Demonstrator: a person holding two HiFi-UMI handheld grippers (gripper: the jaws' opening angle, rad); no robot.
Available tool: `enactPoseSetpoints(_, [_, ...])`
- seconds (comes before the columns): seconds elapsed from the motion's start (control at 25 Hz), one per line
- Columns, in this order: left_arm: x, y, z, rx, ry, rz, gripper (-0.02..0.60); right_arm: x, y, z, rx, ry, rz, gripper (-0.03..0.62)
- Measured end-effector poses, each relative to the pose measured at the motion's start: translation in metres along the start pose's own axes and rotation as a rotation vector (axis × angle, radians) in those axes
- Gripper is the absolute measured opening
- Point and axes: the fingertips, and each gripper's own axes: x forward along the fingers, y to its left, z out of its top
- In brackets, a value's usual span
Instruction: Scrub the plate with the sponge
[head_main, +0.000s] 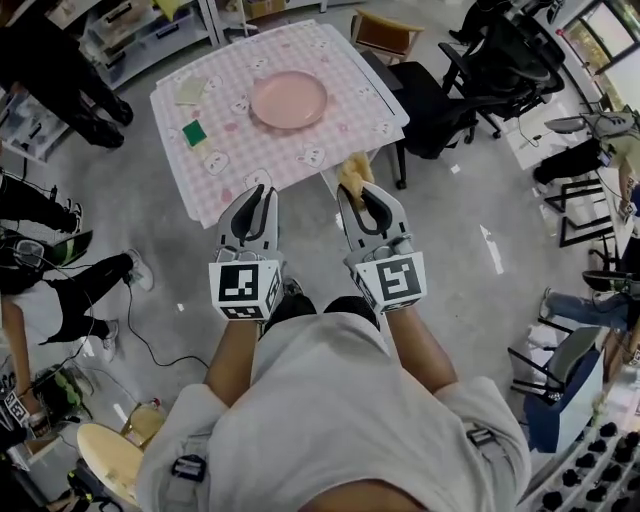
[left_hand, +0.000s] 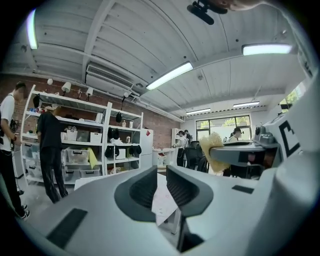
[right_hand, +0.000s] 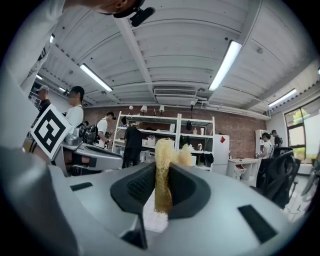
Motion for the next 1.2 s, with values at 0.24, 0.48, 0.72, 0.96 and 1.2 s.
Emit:
enactPoseSetpoints(0.24, [0.046,0.033,-0.006,-0.033,0.031,-0.029,0.067,0.055,-0.015,-0.008,-0.006,0.033,-0.007,0.063])
enactPoseSetpoints(0.48, [0.104,0.060,-0.022,-0.041,0.062,-0.017,0.069,0.116,-0.045,-0.029,0.018,0.033,0.009,0.063])
enactPoseSetpoints(0.72, [0.177,0.101,-0.031,-0.034,0.099,0.060,0.067,0.194,-0.094,-0.048,0.038,0.021,0.075,0.063])
enactPoseSetpoints(0.96, [0.264,0.145,-0.046,-0.118,0.186,0.127,0.069,0.284,-0.147,-0.058,0.057,0.041,0.176,0.063])
enactPoseSetpoints(1.2, [0.312,0.183,-0.109,-0.231,0.341,0.215,0.071,0.346,-0.169,-0.103,0.096,0.105,0.292,0.063])
